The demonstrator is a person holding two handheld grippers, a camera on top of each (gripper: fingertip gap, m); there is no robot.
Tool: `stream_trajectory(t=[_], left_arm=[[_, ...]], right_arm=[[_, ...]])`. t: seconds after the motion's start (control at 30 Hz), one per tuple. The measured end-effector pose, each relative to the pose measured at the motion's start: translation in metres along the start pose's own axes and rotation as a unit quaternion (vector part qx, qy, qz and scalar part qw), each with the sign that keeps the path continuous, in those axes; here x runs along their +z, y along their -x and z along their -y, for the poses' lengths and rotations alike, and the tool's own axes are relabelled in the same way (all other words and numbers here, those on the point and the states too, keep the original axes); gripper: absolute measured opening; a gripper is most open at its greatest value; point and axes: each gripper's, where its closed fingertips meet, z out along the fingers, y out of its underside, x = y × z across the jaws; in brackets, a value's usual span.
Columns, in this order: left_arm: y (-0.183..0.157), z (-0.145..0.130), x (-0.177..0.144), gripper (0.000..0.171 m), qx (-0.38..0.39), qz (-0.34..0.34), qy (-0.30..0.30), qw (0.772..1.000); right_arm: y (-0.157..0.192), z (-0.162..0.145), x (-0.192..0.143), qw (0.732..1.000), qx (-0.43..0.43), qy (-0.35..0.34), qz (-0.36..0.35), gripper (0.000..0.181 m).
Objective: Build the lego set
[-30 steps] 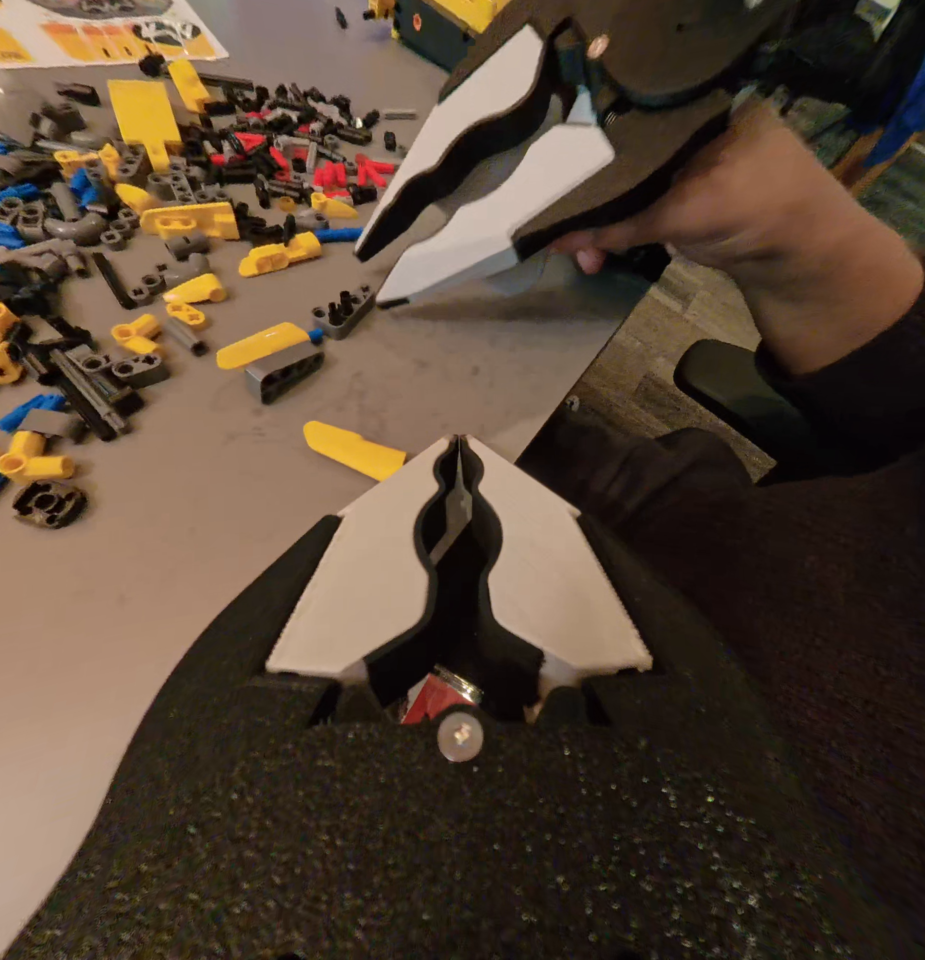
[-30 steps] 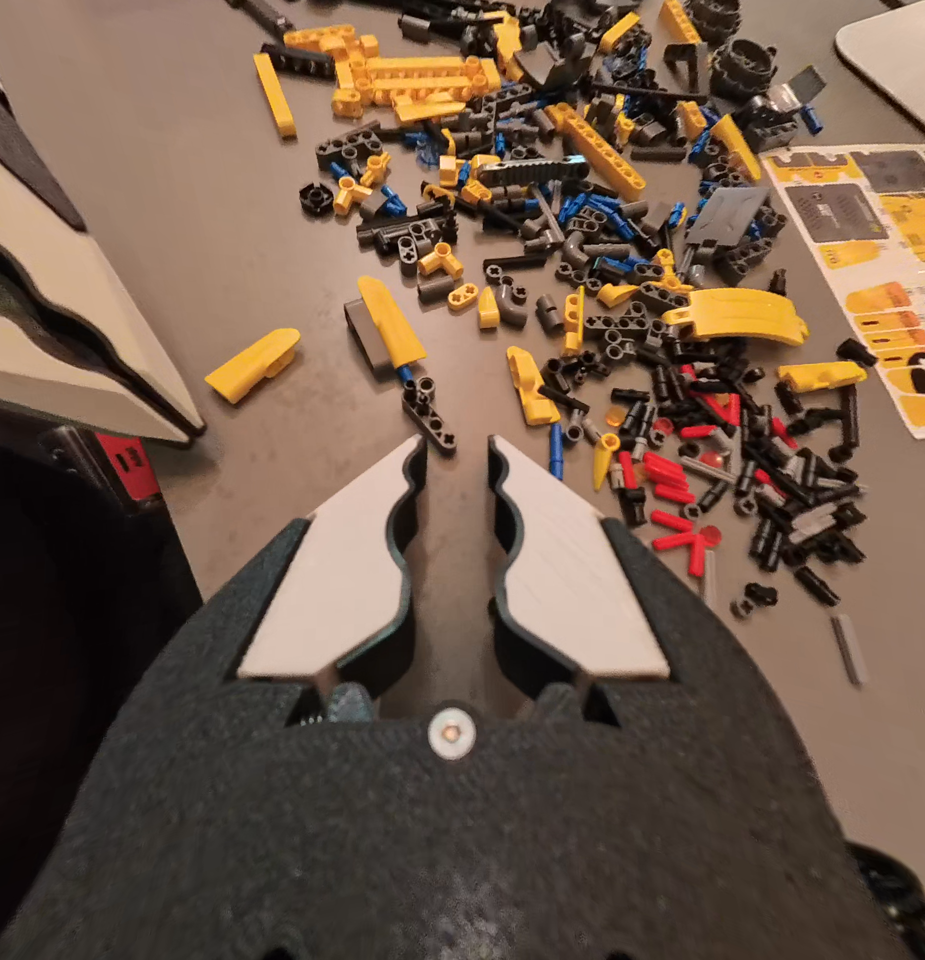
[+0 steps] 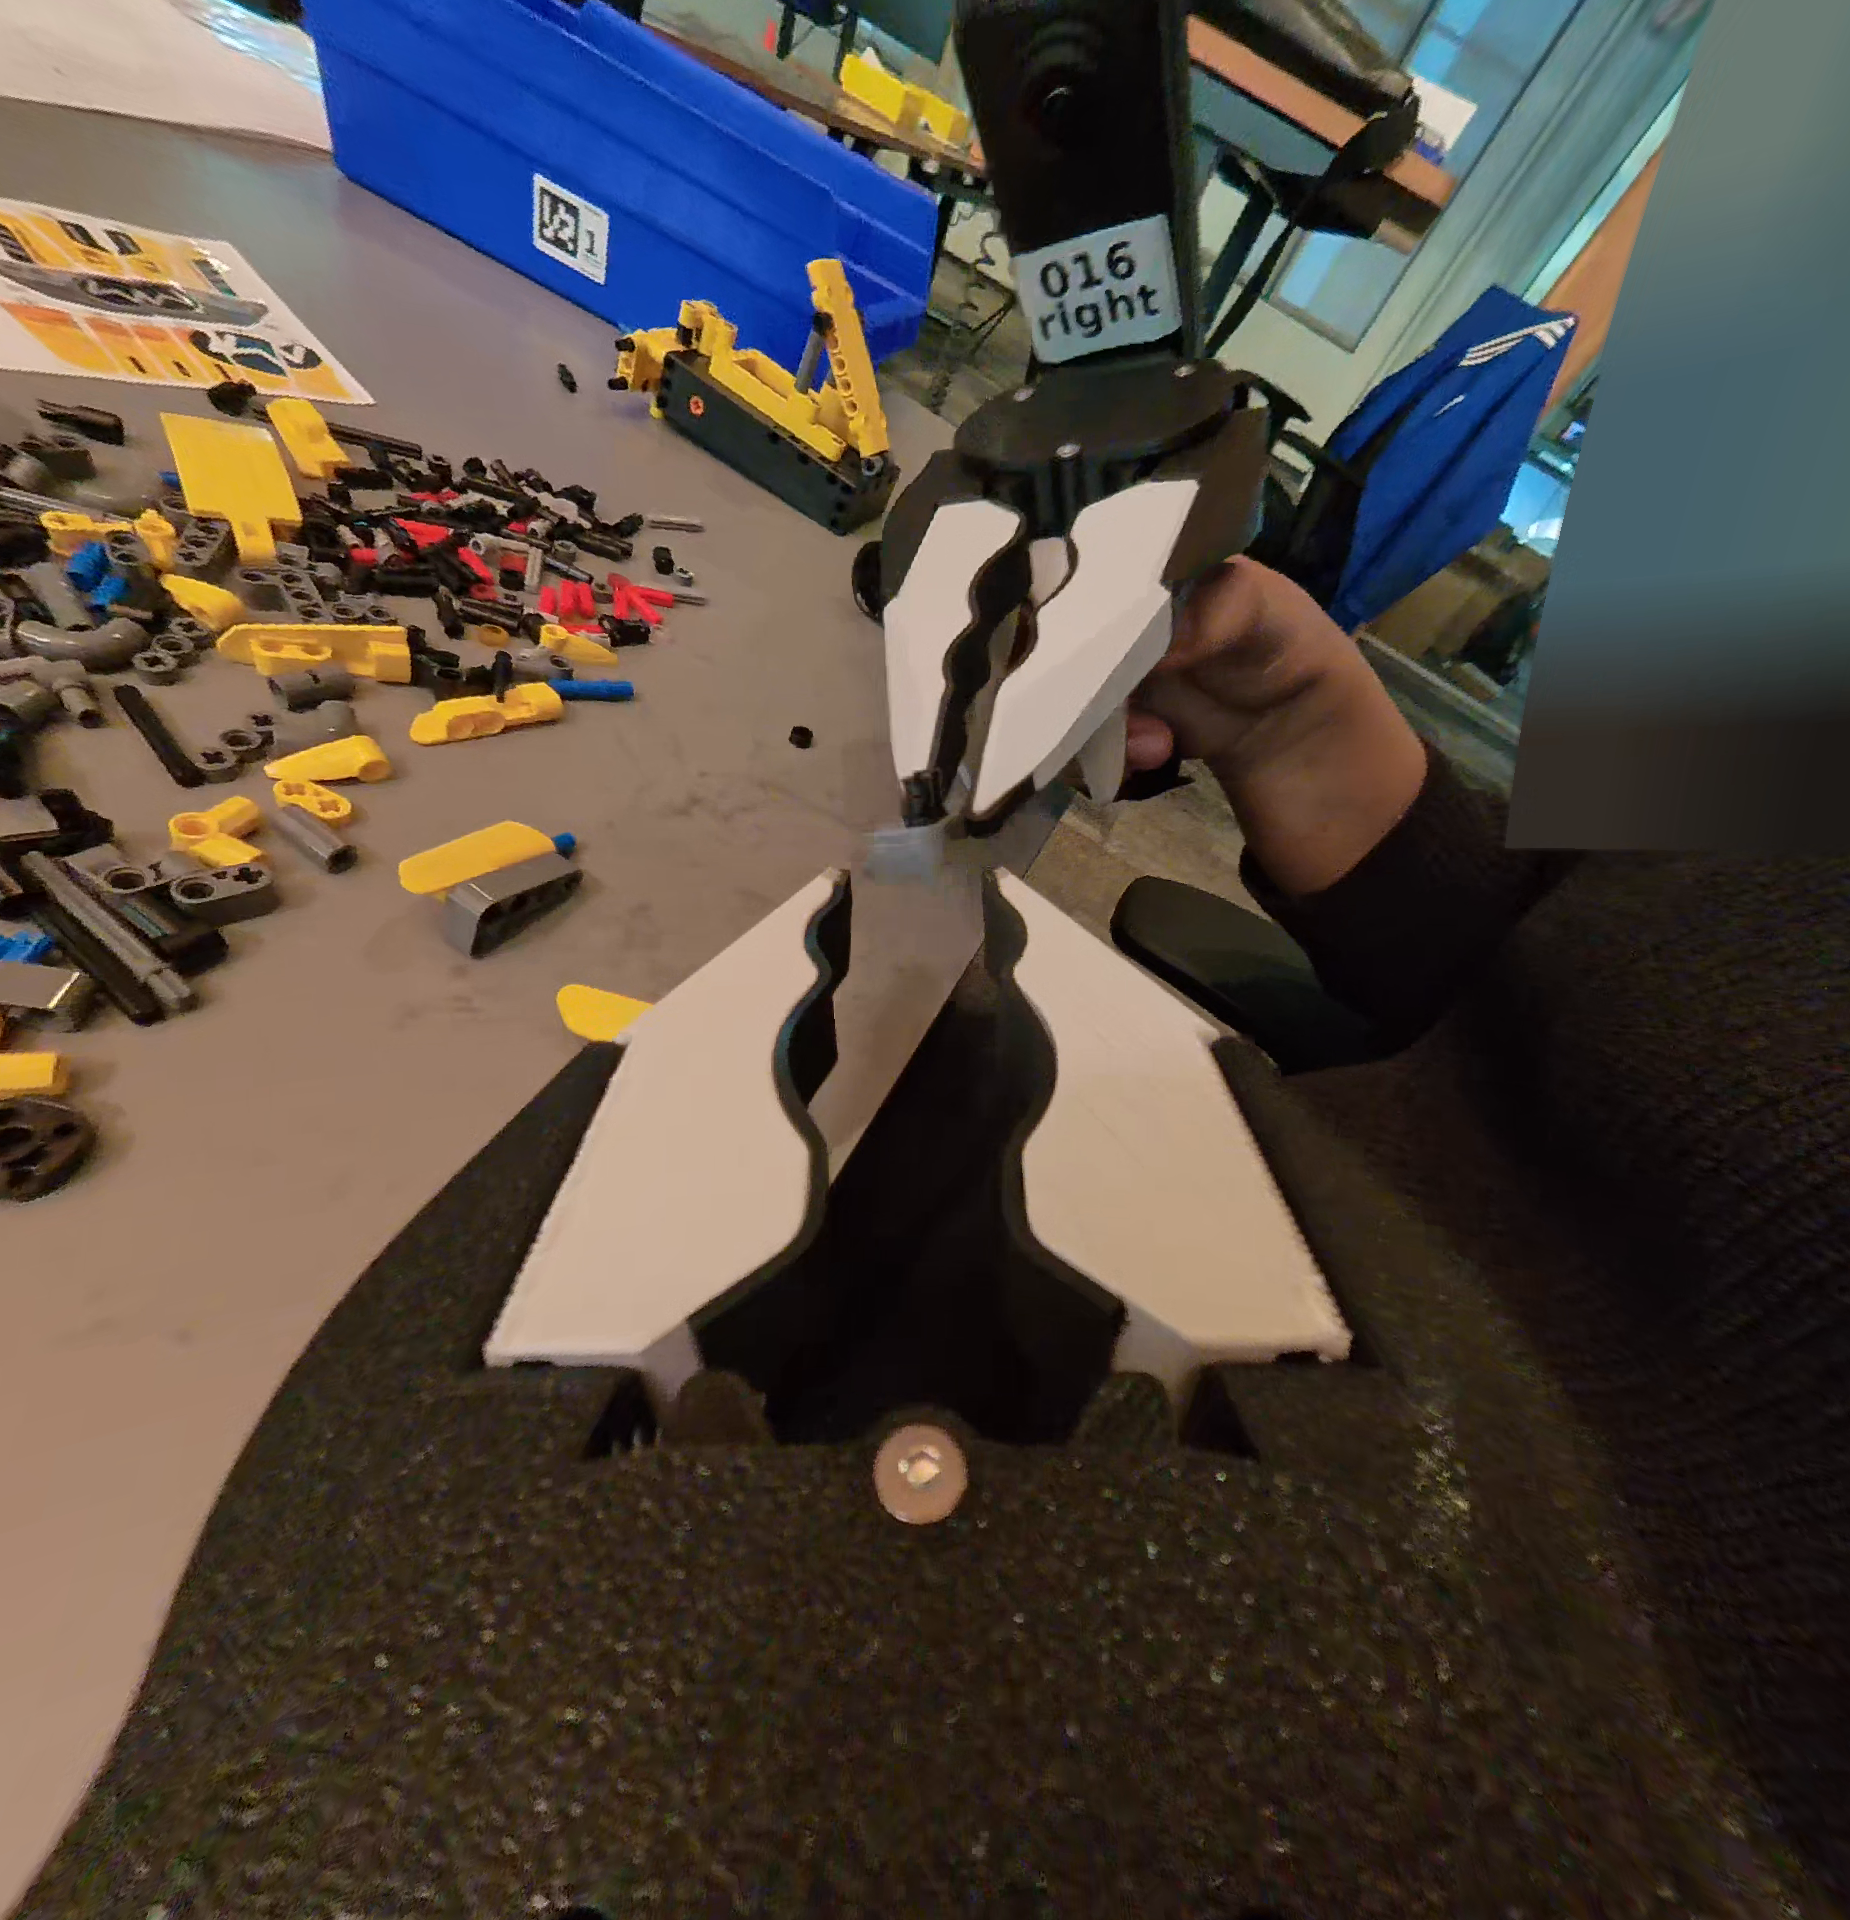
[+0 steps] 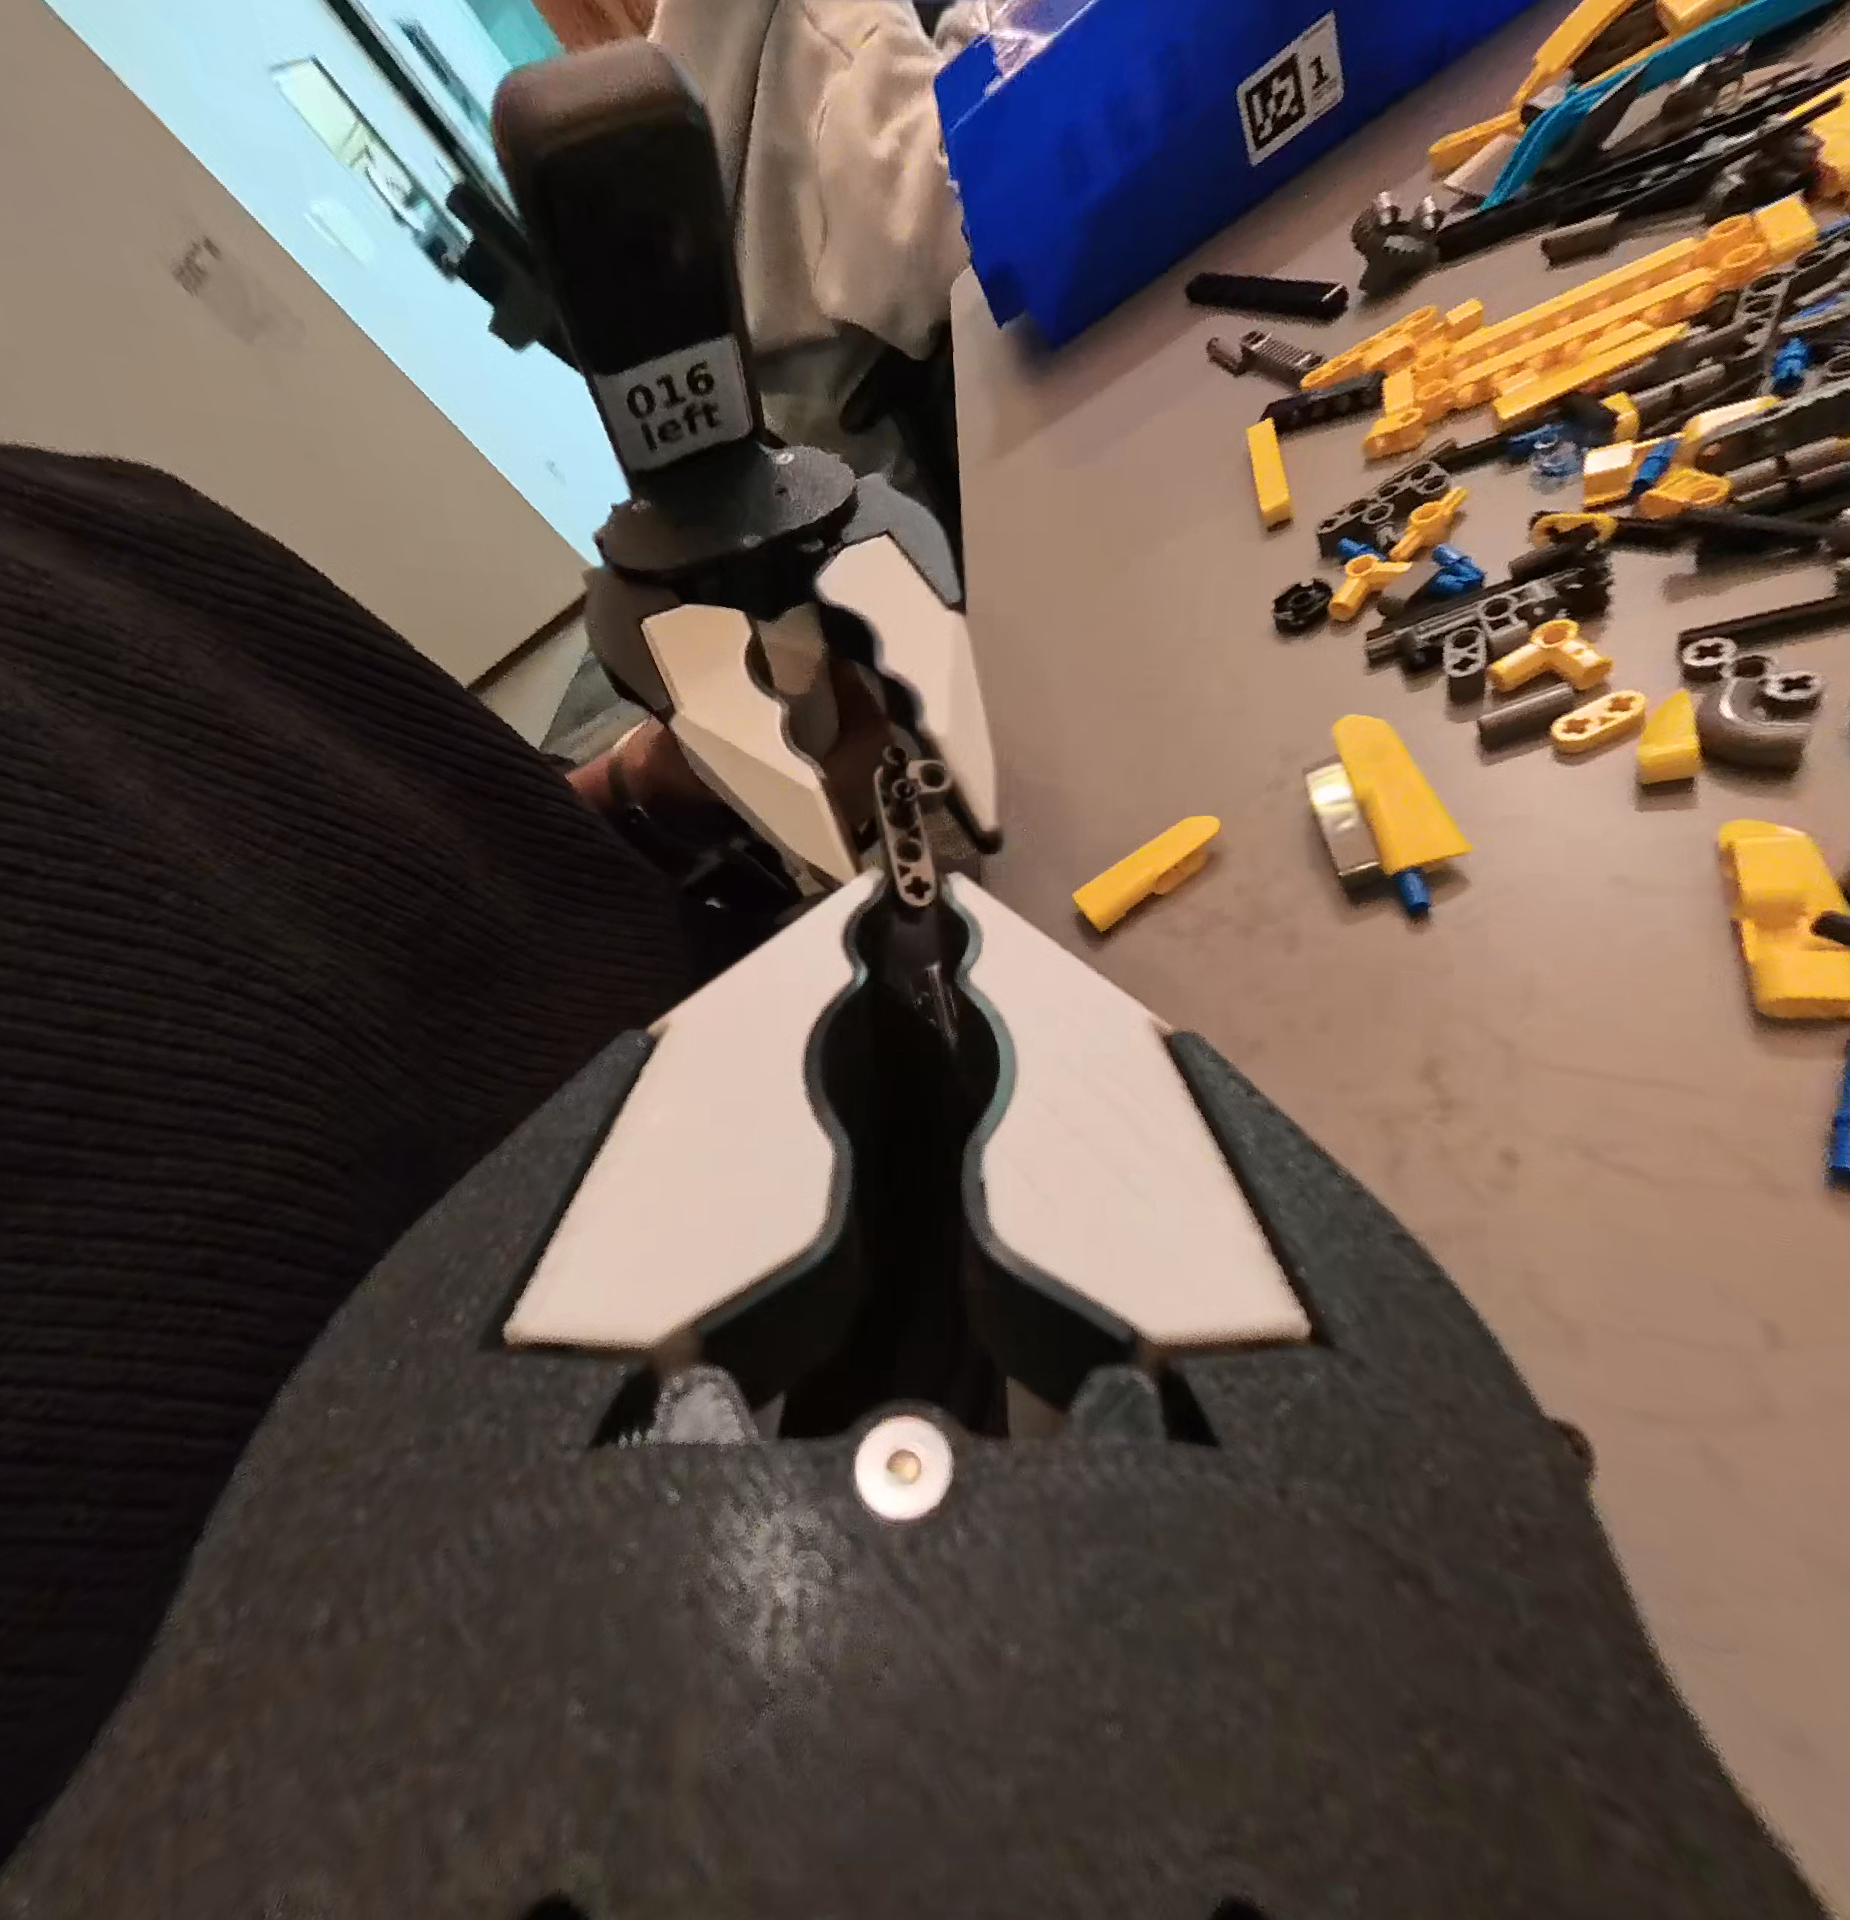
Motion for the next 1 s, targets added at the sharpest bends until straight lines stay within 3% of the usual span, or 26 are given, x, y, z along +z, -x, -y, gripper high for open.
stream_trajectory(t=[0.17,0.47,0.53,0.7,1.0], left_arm=[[-0.004,0.007,-0.004,0.01,-0.004,-0.017,-0.023,1.0],[0.008,0.011,-0.009,0.016,-0.029,0.0,-0.049,0.998],[0.007,0.009,-0.007,0.029,-0.001,0.008,-0.04,0.999],[0.008,0.001,-0.003,0.03,0.111,0.069,-0.005,0.991],[0.01,0.002,-0.004,0.03,0.155,0.091,-0.007,0.984]], right_arm=[[-0.006,-0.003,-0.001,1.0,0.021,-0.011,0.0,0.006],[-0.01,-0.004,0.001,1.0,0.024,-0.013,-0.008,0.005],[-0.009,-0.006,0.002,1.0,0.024,-0.007,-0.008,0.005],[-0.011,-0.007,0.002,1.0,0.023,0.004,-0.011,0.006],[-0.009,-0.015,0.004,0.999,0.036,0.028,0.003,0.006]])
